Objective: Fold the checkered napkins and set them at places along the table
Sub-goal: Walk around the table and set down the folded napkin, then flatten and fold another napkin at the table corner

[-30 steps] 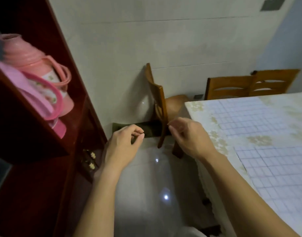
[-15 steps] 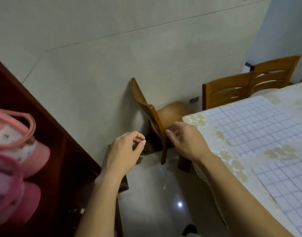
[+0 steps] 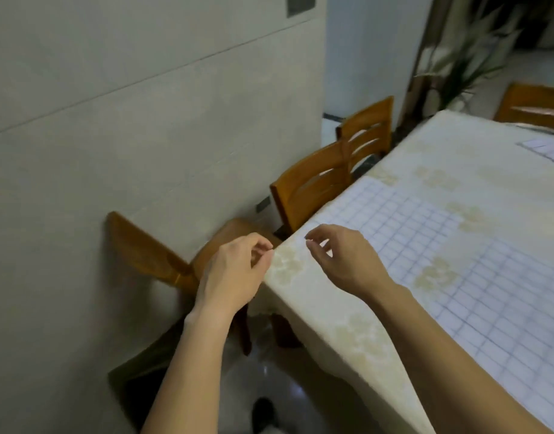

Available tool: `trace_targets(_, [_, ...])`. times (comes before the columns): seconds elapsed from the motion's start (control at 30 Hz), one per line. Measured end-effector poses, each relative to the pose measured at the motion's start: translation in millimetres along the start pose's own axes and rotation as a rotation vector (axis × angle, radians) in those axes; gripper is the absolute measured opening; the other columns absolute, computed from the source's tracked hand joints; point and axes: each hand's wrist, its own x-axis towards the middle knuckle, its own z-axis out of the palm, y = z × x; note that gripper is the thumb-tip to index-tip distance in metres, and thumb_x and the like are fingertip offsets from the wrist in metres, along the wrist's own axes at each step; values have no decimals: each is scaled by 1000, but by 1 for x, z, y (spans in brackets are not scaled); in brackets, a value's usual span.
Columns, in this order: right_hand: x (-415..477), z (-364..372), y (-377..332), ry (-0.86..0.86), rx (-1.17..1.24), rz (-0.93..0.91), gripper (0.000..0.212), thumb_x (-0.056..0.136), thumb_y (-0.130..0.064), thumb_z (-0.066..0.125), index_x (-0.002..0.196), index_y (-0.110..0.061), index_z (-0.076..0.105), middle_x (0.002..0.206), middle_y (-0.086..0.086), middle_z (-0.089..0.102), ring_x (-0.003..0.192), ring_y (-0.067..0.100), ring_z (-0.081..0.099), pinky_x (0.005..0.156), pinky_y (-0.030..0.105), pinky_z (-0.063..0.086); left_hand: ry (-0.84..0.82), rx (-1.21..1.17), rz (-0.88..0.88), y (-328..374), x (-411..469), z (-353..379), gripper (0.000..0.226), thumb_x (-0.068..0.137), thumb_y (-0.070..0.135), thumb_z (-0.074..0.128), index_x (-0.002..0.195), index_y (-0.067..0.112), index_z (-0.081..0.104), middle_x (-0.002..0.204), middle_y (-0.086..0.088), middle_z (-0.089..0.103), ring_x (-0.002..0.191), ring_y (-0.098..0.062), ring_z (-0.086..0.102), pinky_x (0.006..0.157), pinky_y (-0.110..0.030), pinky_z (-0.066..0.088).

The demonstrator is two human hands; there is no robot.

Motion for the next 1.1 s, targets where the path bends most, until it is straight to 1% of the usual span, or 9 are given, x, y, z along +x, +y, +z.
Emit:
trace_targets(0.1, [22,-22,19,90,-51,128,24,102,-37,53,118,-28,68,111,-10,70,92,8,65,74,25,53,-56,-55,120,15,61,11,16,101,42,56,113,34,62,100,21,62,86,0,60,60,-5,36])
trace_targets(0.23, [47,-33,28,187,-78,283,24,102,-38,53,119,-28,67,111,-10,70,94,9,66,79,33,58,-139,-117,264,23,124,23,20,101,43,56,116,32,64,106,16,66,88,-2,60,62,-7,41])
trace_targets(0.37, [63,-23,36,299,-63,415,22,101,-37,55,117,-28,67,110,-11,70,95,8,66,81,33,57,-233,-102,385,21,166,36,23,102,41,56,120,30,63,113,12,68,95,-7,62,78,-21,56])
trace_targets(0.53, [56,11,54,370,-33,569,22,100,-37,55,118,-29,66,110,-12,68,99,7,64,82,29,53,-351,-78,495,27,206,64,21,102,41,57,119,31,64,112,14,67,98,-7,63,76,-23,57])
trace_targets(0.63, [49,19,73,391,-21,678,22,100,-38,55,118,-30,65,113,-13,66,102,6,63,82,27,52,-420,-109,547,38,221,91,19,102,41,57,117,32,64,111,18,65,101,-4,60,84,-26,55])
trace_targets(0.7, [48,21,89,416,-31,745,24,101,-37,54,120,-29,65,116,-11,66,105,8,62,84,26,50,-468,-130,548,42,229,116,21,102,41,56,120,32,62,117,17,63,106,-4,58,90,-26,52])
trace_targets(0.8, [45,32,118,414,-36,821,32,102,-34,53,131,-22,62,128,-4,64,117,14,60,93,26,46,-608,-98,470,34,237,162,32,102,41,56,132,29,56,133,9,58,118,-14,57,97,-32,51])
trace_targets(0.97, [55,85,175,299,-4,941,53,103,-31,52,151,-13,41,158,6,40,144,24,39,113,37,36,-827,52,367,1,229,224,59,102,42,54,154,26,34,160,3,34,141,-21,41,115,-39,38])
trace_targets(1.1, [61,131,208,120,-47,1005,75,103,-46,45,160,-11,12,168,14,6,155,33,8,126,44,11,-864,126,309,-14,237,258,72,101,48,54,161,30,18,170,3,10,155,-22,15,125,-44,22])
